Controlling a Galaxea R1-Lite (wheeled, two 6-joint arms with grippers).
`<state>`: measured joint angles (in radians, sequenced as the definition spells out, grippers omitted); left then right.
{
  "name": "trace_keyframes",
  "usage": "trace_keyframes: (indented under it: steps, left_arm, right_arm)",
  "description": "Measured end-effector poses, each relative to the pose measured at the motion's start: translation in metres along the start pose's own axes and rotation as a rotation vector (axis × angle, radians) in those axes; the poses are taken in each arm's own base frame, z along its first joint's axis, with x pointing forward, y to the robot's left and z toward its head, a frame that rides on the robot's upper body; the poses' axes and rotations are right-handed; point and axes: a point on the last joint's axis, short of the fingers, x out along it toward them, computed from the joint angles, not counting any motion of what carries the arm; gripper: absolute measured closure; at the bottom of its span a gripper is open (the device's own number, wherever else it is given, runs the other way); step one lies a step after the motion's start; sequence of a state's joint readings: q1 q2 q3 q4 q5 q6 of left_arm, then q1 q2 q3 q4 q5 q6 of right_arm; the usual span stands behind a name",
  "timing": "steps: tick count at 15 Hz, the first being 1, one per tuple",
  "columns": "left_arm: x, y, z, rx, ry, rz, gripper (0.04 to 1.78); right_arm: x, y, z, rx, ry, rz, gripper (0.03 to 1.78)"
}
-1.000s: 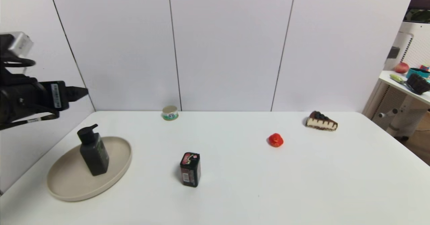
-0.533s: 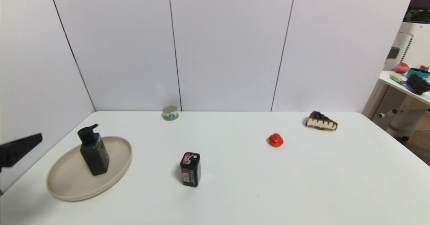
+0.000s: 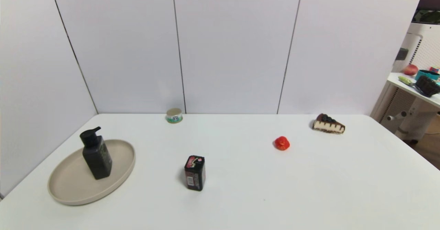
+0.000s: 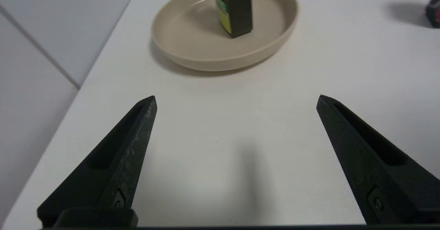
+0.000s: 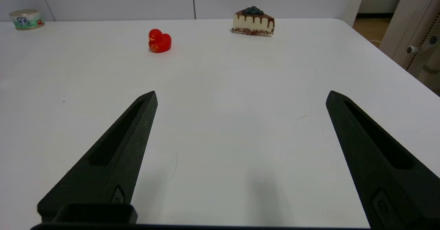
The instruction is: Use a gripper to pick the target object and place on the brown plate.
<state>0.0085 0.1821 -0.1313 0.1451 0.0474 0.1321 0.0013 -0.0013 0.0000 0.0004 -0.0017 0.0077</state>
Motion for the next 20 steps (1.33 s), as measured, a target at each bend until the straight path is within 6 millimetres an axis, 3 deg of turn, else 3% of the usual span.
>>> trace_keyframes:
  steps: [2,5,20]
  left_arm:
    - [-0.003,-0.003,-0.016,-0.014,-0.067,-0.057,0.14]
    - [-0.005,-0.005,-0.023,-0.053,-0.124,-0.068,0.13]
    - [-0.006,-0.005,-0.025,-0.081,-0.143,-0.065,0.13]
  right_arm:
    - [0.000,0.000,0.000,0.000,0.000,0.000,0.12]
    - [0.000,0.000,0.000,0.000,0.000,0.000,0.12]
    - [0.000,0.000,0.000,0.000,0.000,0.000,0.12]
